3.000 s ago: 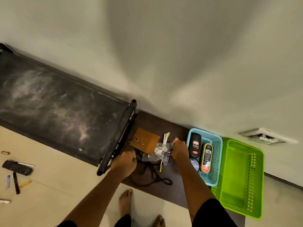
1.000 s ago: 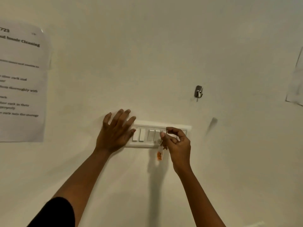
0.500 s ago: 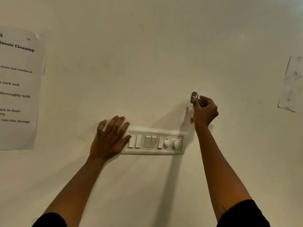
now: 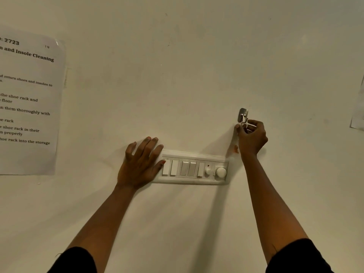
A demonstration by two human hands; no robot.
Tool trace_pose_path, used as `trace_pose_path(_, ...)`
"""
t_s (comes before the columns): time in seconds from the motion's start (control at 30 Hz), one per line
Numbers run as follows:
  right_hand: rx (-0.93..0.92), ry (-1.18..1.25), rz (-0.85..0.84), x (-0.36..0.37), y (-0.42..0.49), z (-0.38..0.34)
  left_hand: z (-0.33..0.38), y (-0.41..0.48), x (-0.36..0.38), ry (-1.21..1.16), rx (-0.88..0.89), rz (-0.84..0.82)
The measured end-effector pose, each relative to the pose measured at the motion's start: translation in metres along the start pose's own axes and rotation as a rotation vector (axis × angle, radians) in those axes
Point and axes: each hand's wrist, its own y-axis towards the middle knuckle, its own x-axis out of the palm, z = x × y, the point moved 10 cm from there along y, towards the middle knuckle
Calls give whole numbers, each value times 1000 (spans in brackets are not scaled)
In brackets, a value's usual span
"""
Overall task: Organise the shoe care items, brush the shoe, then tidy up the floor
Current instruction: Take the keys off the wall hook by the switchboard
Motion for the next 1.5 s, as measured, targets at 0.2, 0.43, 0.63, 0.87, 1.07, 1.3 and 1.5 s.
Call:
trace_pose_path(0.2,-129,-155,120,-11,-37,-17,-1,0,1,-21,-10,-26)
trace_pose_path(0.43,-305,-50,-114,3,-149,-37,-5,-1,-4,-203,-42,-135)
trace_pose_path(0.63,-255,-19,-354,20,-270,-11,-17,-118,-41,-354,-158,-284)
trace_pose_path(0.87,-163,-36,-708,49,-456,37,-36,-366,-120,-275,-393,-804)
trace_pose_path(1.07,3,-146,-1110,52,-642,101,-33,-601,-191,-217,-725,-1620)
trace_pose_path(1.3,91,-205,-1513,6,-792,158,-20,-760,-283,-12,-1499,-1879)
trace_pose_path(1.5,59,-279,-1637,-21,-838,187,-39,-818,-292,193,-1585,-1826)
